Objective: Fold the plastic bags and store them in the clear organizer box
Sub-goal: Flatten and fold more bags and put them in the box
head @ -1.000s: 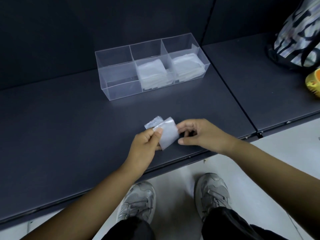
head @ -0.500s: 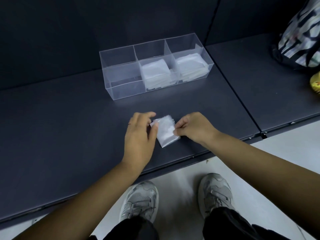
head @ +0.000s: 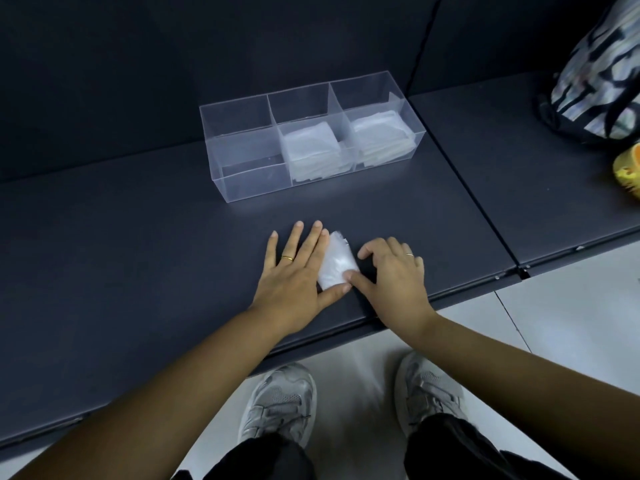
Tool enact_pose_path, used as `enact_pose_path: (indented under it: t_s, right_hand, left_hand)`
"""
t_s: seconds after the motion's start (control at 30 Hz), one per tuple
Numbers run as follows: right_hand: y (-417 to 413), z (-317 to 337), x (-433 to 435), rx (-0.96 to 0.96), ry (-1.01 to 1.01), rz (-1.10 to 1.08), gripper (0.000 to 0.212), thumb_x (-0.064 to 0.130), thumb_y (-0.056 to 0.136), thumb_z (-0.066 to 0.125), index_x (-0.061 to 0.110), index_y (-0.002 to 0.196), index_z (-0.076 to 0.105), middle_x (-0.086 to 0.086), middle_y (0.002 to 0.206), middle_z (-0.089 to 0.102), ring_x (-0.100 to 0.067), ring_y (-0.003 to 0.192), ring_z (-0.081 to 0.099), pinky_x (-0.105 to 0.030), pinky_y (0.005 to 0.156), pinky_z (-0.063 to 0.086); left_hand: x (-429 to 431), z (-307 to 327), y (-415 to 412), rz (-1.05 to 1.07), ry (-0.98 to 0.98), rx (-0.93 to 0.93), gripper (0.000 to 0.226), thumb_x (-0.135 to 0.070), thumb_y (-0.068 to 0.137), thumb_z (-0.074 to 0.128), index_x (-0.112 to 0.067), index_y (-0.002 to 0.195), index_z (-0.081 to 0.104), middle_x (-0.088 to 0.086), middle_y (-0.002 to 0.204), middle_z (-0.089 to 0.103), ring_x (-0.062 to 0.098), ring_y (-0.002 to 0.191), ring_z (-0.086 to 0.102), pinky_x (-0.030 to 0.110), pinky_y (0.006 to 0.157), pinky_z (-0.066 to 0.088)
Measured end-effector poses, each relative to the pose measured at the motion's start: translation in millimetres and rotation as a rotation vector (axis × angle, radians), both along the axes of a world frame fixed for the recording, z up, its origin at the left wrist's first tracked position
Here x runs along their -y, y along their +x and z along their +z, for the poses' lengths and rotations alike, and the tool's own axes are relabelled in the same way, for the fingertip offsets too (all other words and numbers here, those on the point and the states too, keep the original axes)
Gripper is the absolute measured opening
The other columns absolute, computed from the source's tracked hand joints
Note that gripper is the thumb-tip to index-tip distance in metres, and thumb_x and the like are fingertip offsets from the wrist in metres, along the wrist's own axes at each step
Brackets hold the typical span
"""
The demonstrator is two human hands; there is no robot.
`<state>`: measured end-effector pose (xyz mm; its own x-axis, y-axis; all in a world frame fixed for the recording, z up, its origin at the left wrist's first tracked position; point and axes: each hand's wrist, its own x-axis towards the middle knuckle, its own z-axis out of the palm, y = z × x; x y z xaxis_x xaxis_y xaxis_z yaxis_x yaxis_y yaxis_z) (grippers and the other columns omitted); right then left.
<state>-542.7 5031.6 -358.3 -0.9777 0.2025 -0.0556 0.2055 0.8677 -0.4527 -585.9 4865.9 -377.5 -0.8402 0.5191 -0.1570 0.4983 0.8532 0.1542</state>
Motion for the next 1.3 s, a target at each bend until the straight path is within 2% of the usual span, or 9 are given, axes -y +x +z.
enact_pose_path:
  t_s: [0.17,0.33,0.5,0.6,0.77,0.93,1.03,1.17,1.3]
  right_hand:
    - [2,-1,-1,-0.052,-0.016,-0.036,0.012,0.028,0.092,0.058,0.022,0.102,0.062,0.011,0.095,0.044,-0.018,0.101,0.048,-0.028,0.081,0.025]
    - [-5,5,7,0.075,-0.068,-0.036,0.019,0.044,0.085,0.062,0.025,0.083,0.06,0.009,0.094,0.044,-0.011,0.093,0.038,-0.026,0.084,0.026]
    - [-13,20,10,0.113,-0.481,-0.013,0.023,0.013,0.078,0.07,0.025,0.071,0.052,0.01,0.076,0.058,-0.005,0.068,0.055,-0.015,0.06,0.04]
    - [-16,28,8,0.127,-0.689,0.0,0.028,-0.001,0.078,0.065,0.022,0.086,0.053,0.002,0.078,0.063,-0.01,0.067,0.057,-0.021,0.063,0.044]
    - [-37,61,-18,0.16,-0.79,0.245,0.044,0.001,0.081,0.069,0.026,0.114,0.053,0.004,0.073,0.066,-0.008,0.065,0.059,-0.019,0.065,0.047]
    - [-62,80,-28,0.186,-0.826,0.265,0.037,0.014,0.081,0.075,0.026,0.113,0.06,-0.008,0.084,0.069,-0.018,0.076,0.064,-0.024,0.079,0.05]
    - [-76,79,-33,0.23,-0.885,0.147,0.008,0.017,0.082,0.073,0.015,0.089,0.07,0.003,0.074,0.07,-0.002,0.067,0.062,-0.012,0.067,0.047]
    - [-117,82,-56,0.109,-0.846,-0.026,0.013,0.017,0.084,0.071,0.012,0.073,0.067,0.011,0.066,0.066,0.001,0.063,0.059,-0.011,0.066,0.045]
    - [-171,89,-96,-0.026,-0.634,-0.236,0.025,0.023,0.083,0.073,0.0,0.091,0.069,-0.006,0.09,0.067,-0.012,0.084,0.06,-0.03,0.085,0.05]
  left_hand:
    - [-6,0,6,0.091,-0.012,0.008,0.098,-0.079,0.076,-0.001,-0.017,0.15,-0.017,-0.004,0.158,-0.021,0.017,0.143,-0.026,0.047,0.114,-0.019]
    - [-24,-1,24,0.249,0.02,-0.013,0.089,-0.065,0.083,0.006,-0.009,0.15,-0.014,0.005,0.159,-0.017,0.019,0.145,-0.02,0.046,0.114,-0.018]
    - [-30,5,32,0.278,0.018,0.066,0.093,-0.064,0.087,0.022,-0.009,0.148,-0.021,0.006,0.157,-0.026,0.019,0.141,-0.03,0.045,0.115,-0.018]
    - [-25,19,23,0.304,0.261,0.265,0.103,-0.066,0.084,0.046,-0.015,0.15,-0.015,-0.001,0.158,-0.021,0.01,0.141,-0.027,0.037,0.115,-0.018]
    - [0,58,-16,0.397,0.863,0.721,0.128,-0.053,0.054,0.085,-0.036,0.151,0.003,-0.018,0.152,0.027,-0.001,0.137,0.026,0.023,0.11,0.027]
    - [1,72,-45,0.497,1.162,0.839,0.052,-0.028,0.062,0.077,-0.017,0.112,0.067,0.0,0.102,0.073,0.015,0.097,0.068,0.017,0.078,0.053]
    - [-5,77,-57,0.577,1.289,0.795,0.035,-0.02,0.071,0.075,-0.009,0.105,0.07,0.004,0.099,0.074,0.018,0.094,0.07,0.023,0.083,0.055]
    - [-12,83,-82,0.584,1.309,0.531,0.006,-0.012,0.082,0.072,-0.014,0.087,0.07,-0.006,0.08,0.074,0.005,0.073,0.067,0.014,0.072,0.052]
    - [-13,76,-100,0.375,0.85,-0.086,0.009,-0.025,0.089,0.065,-0.021,0.096,0.068,-0.018,0.098,0.067,0.006,0.102,0.058,0.015,0.09,0.041]
